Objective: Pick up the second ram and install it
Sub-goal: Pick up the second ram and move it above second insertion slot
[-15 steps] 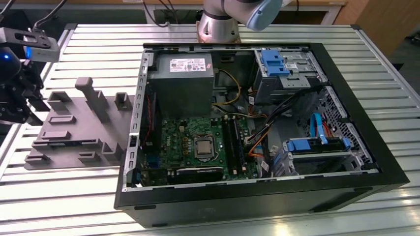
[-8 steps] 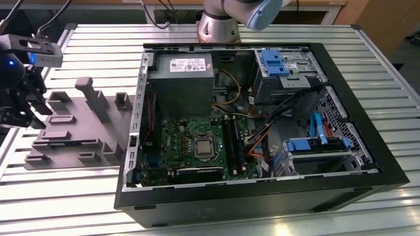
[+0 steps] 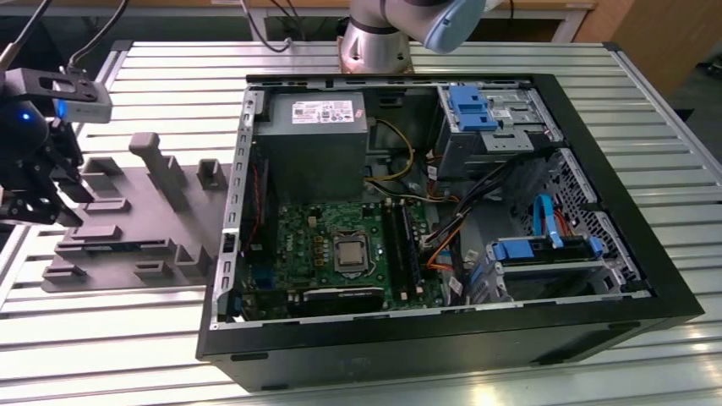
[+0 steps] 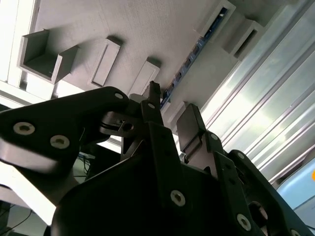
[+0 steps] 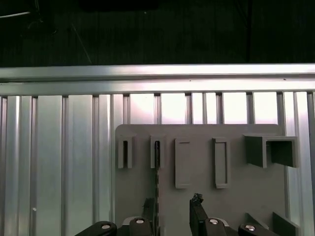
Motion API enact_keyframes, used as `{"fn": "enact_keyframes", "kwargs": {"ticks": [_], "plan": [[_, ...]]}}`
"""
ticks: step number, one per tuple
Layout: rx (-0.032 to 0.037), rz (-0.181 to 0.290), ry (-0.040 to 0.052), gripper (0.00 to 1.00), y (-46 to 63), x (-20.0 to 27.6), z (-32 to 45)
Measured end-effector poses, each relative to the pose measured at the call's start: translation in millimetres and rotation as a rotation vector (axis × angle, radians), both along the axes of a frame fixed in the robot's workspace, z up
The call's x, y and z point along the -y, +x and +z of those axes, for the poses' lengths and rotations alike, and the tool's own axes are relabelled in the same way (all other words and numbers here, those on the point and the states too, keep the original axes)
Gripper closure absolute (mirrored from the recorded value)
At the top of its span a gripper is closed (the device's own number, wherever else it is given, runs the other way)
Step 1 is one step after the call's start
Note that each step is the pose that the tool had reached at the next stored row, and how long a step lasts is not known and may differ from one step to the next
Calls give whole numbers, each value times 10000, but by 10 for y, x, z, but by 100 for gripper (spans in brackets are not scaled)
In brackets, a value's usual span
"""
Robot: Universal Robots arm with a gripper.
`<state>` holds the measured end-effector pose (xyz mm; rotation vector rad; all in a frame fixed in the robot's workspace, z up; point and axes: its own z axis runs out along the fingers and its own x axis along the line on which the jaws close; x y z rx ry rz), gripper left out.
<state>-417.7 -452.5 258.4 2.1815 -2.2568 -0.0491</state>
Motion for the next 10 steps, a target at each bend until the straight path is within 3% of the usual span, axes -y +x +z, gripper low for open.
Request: {"fn": "enact_keyframes", "kwargs": {"ticks": [5, 10], "plan": [[0, 8, -2, 58, 0, 8, -58], [0, 8, -2, 58, 0, 9, -61]]}}
